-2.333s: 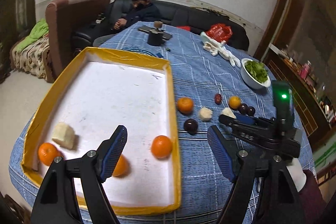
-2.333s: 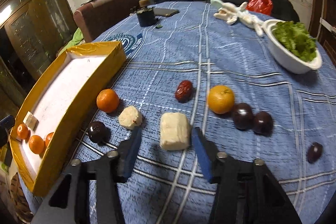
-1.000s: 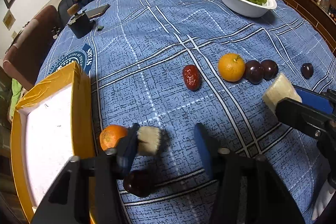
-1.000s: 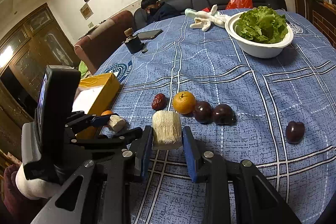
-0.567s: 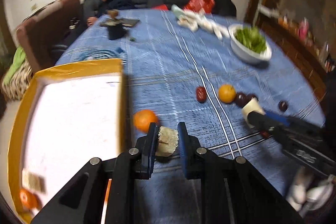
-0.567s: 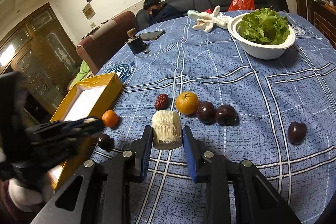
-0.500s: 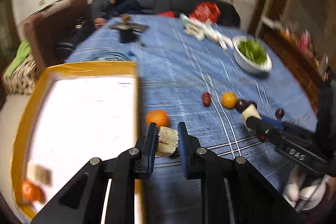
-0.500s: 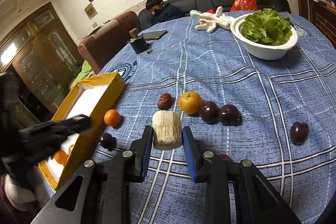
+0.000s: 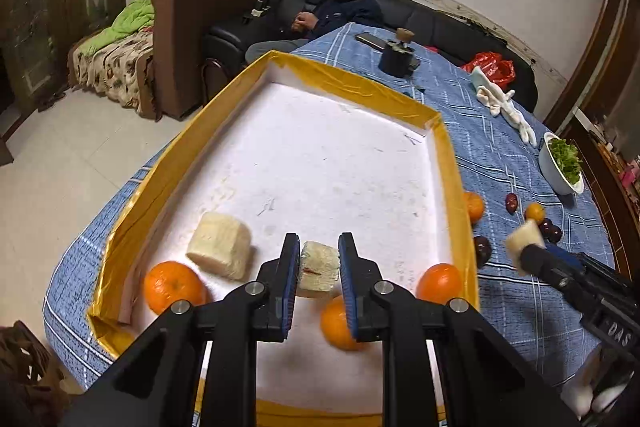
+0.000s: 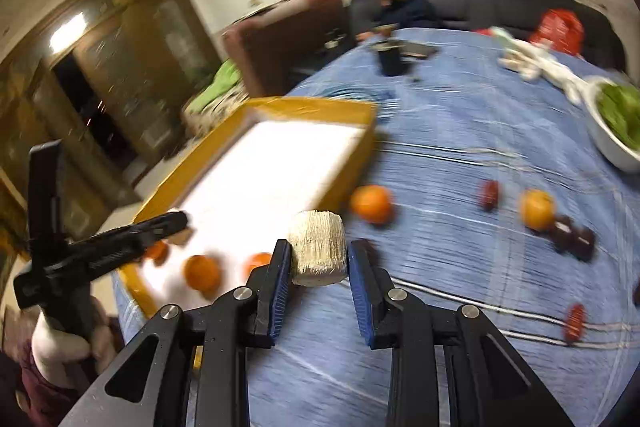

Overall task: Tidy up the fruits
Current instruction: 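Place both yam chunks into the yellow tray and open both tools, then grasp a mandarin with the right tool while the left tool grasps a red date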

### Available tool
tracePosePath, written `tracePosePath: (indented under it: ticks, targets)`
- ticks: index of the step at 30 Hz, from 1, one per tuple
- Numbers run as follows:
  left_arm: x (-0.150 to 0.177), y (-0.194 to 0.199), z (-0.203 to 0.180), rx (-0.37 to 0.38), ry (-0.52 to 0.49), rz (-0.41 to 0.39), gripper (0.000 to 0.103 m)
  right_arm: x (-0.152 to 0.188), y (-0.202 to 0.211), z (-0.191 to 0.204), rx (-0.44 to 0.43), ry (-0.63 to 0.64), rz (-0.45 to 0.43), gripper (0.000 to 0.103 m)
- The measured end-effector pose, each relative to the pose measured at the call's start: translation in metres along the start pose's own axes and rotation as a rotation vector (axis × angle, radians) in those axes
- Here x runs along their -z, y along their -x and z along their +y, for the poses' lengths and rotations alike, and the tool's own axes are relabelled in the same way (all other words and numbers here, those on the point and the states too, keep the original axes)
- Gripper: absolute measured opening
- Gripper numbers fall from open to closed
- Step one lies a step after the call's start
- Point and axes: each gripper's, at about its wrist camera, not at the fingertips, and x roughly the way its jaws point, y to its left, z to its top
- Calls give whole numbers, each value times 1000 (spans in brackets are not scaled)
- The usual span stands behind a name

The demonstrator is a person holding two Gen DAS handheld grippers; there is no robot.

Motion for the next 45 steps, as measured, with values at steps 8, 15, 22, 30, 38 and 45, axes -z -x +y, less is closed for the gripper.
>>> tracePosePath:
  ticks: [8,15,22,30,38,45]
  targets:
    - [4,16,31,31,70,-31,47,-10,-61,49,-16,85,104,33]
    - [-2,42,48,59,148,-97,79,-12,-76,63,-19,103,121,46]
    - [-6,62,36,101,140,-133,90,-23,-40,49,-7,83,32,54]
    - [0,61,-1,174,76,-112,90,-28,40,-58,171,-105,-87,54]
    - [8,45,-31,229,28,-42,90,-21,-3,-72,146,-121,15,54]
    - [6,51,-23,214,33,-61,90,-34,-64,-63,159,-19,91,54]
